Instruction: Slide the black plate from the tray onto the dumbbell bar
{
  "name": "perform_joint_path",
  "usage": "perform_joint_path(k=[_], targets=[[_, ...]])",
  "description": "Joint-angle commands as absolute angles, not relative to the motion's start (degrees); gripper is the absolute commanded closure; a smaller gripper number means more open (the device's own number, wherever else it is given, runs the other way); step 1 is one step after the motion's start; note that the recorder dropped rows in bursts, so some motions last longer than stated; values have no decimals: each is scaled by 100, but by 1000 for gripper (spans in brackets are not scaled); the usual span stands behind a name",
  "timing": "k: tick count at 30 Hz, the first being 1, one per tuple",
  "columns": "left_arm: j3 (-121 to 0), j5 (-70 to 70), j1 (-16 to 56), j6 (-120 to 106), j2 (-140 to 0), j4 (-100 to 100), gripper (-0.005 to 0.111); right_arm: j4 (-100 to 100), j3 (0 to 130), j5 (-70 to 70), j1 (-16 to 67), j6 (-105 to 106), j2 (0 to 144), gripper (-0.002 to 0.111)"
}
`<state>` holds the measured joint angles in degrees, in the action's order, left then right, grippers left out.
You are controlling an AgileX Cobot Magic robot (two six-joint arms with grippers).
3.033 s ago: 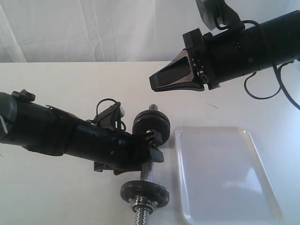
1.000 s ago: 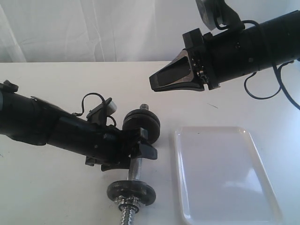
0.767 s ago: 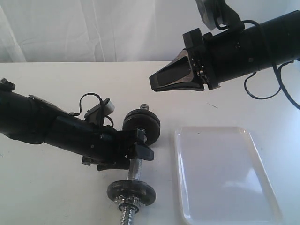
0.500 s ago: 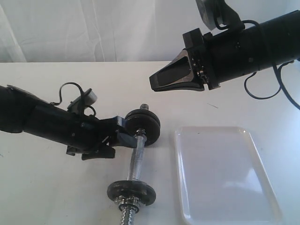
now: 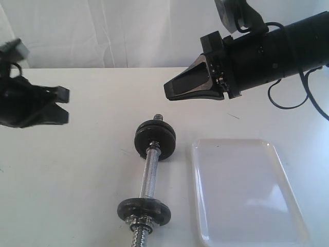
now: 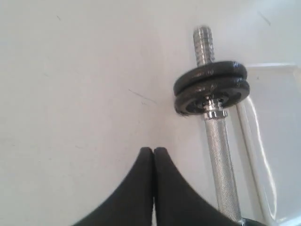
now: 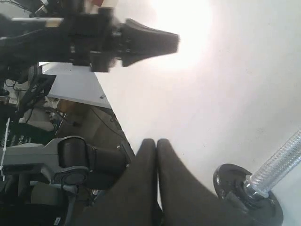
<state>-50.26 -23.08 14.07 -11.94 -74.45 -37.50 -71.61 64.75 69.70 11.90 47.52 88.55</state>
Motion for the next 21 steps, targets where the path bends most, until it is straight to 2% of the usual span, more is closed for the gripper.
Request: perform_joint_path(k=[1, 6, 10, 13, 16, 18, 21], targets=[[-4648, -2378, 1397, 0, -5681, -2289, 107, -7146, 6453, 6996, 1193, 4796, 8671, 107], [-4446, -3689, 1397, 1468, -3599, -216, 107, -6257, 6453, 6864, 1193, 4821, 7790, 108], [-4446, -4720, 1397, 1840, -1893, 417, 107, -4432, 6075, 5299, 1193, 3993, 6561, 108], [-4433, -5312, 1397, 1840, -603, 431, 107, -2981, 5106, 4287, 1193, 2889, 5098, 108], [-3846, -4323, 1397, 1961, 0, 431, 107, -2610, 3831, 2916, 1193, 2330, 3183, 108], [-3144, -3673, 1397, 1921, -44, 431, 107, -2583, 3361, 2225, 1193, 2221, 2518, 108], [-1947, -2263, 1397, 1961, -435, -127, 107, -2616, 2817, 1396, 1193, 2216, 2307, 108]])
